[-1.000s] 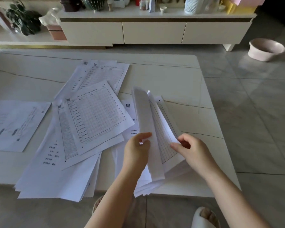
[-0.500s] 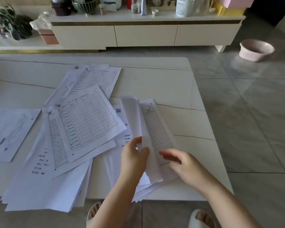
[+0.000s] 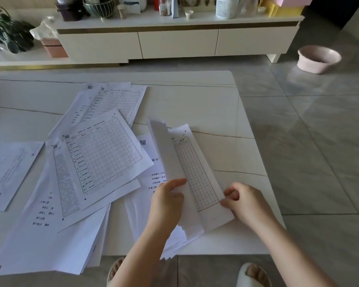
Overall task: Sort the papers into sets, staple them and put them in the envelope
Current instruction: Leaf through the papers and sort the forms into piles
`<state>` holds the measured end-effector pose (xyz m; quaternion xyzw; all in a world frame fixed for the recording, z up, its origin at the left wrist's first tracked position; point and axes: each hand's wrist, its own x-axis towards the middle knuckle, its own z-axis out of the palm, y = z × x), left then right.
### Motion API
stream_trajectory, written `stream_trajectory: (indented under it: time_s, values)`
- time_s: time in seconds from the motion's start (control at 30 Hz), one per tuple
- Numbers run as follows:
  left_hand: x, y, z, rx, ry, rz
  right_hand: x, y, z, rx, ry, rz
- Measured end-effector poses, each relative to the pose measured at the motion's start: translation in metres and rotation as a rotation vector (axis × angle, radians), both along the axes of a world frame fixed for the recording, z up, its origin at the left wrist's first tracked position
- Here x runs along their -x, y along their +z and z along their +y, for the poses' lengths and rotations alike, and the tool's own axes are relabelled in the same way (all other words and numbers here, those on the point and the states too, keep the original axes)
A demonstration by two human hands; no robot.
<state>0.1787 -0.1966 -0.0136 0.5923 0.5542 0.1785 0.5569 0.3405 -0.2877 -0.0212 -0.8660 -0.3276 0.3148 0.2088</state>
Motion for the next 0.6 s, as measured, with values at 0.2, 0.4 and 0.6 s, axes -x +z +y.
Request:
stream_trajectory:
  time_s: [0.2, 0.4, 0.6]
  values:
    - [0.000, 0.003, -0.004, 0.015, -0.012, -0.044, 0.009, 0.013, -0.003, -0.123, 0.071, -0.083]
    - [-0.004, 0.013, -0.004, 0.023, 0.036, -0.108, 0.020, 0.015, 0.000, -0.421, 0.144, -0.250]
    - [-0.008, 0.011, -0.009, 0.048, 0.102, -0.108, 0.042, 0.018, -0.001, -0.389, 0.177, 0.352]
